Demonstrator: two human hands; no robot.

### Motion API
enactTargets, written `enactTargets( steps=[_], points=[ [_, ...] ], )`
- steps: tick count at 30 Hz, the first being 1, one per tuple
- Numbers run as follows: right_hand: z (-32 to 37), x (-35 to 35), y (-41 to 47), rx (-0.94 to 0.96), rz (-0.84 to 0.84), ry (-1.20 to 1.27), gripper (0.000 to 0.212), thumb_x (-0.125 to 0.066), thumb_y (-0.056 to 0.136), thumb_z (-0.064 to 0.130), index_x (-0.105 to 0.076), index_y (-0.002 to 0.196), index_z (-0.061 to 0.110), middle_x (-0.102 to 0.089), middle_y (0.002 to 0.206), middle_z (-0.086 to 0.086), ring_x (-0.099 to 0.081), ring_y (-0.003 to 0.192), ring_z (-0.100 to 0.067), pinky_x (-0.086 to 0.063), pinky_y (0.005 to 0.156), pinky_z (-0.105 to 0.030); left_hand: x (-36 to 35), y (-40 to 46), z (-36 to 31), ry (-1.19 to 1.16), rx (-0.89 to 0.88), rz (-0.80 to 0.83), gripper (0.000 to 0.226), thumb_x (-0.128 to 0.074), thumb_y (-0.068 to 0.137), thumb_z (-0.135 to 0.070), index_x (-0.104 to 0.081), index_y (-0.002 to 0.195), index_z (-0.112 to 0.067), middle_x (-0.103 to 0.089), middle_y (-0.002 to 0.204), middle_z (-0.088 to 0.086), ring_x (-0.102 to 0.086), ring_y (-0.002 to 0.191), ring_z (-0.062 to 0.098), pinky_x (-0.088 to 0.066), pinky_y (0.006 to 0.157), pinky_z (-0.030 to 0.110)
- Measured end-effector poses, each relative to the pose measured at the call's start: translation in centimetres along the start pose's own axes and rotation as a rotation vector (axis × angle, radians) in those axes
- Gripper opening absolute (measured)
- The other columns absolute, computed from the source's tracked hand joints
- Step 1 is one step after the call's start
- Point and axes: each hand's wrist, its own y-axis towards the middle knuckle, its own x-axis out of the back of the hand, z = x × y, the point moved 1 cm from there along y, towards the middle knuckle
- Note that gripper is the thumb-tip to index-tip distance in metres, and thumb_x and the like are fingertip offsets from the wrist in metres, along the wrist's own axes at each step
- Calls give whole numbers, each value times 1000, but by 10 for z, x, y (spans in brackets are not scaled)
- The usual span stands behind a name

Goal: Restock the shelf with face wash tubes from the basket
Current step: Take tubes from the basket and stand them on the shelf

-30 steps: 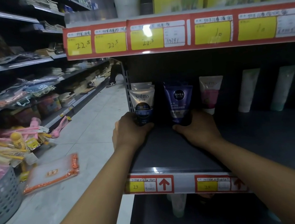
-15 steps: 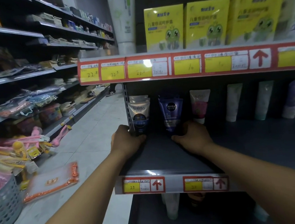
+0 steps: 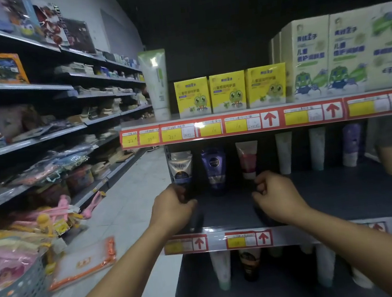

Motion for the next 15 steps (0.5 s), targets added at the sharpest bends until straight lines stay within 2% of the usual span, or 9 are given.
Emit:
enactTargets(
  steps=[6, 12, 15],
  points=[
    [-7, 37, -39, 28, -10, 24, 34, -73, 88, 22, -63, 121, 20, -63, 101, 5, -61, 91, -11, -53, 81, -30, 7, -39, -30, -3, -34, 18, 53, -76, 91, -34, -56, 138, -18, -66, 128, 0, -63, 111, 16, -50, 87, 28],
    [-20, 63, -77, 22, 12, 28, 29, -74, 86, 27, -65, 113, 23, -62, 97, 8, -61, 87, -8, -54, 82, -32, 3, -73, -56, -28, -66, 7, 50, -76, 90, -36, -58, 134, -21, -66, 121, -4, -62, 106, 14, -54, 89, 30],
    [-29, 71, -97, 20, 37, 22, 27, -73, 87, 27, -64, 112, 24, -61, 97, 10, -59, 88, -7, -52, 83, -28, -6, -89, -68, -45, -60, 19, 46, -76, 91, -36, -59, 131, -23, -65, 116, -7, -61, 103, 12, -57, 92, 34]
  ],
)
